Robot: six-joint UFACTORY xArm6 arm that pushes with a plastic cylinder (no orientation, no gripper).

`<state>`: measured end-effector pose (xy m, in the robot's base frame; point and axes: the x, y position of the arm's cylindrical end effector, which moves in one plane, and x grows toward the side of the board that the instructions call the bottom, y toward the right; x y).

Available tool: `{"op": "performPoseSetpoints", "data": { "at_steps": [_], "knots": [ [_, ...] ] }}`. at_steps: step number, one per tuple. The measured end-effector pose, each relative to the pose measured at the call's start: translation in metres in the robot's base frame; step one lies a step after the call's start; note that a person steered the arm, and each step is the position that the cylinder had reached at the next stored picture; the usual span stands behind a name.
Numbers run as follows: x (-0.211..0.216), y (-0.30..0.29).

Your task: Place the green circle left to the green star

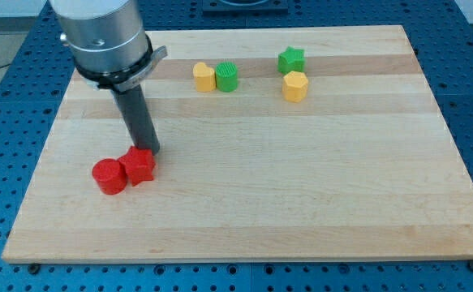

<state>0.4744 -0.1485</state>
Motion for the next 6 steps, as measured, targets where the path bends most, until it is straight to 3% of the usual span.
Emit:
{"op": "performPoseSetpoints", "data": {
  "at_steps": [2, 3, 6],
  "knots": [
    [0.003, 0.002],
    [-0.028, 0.038],
    [-0.12, 0.073]
  ]
}}
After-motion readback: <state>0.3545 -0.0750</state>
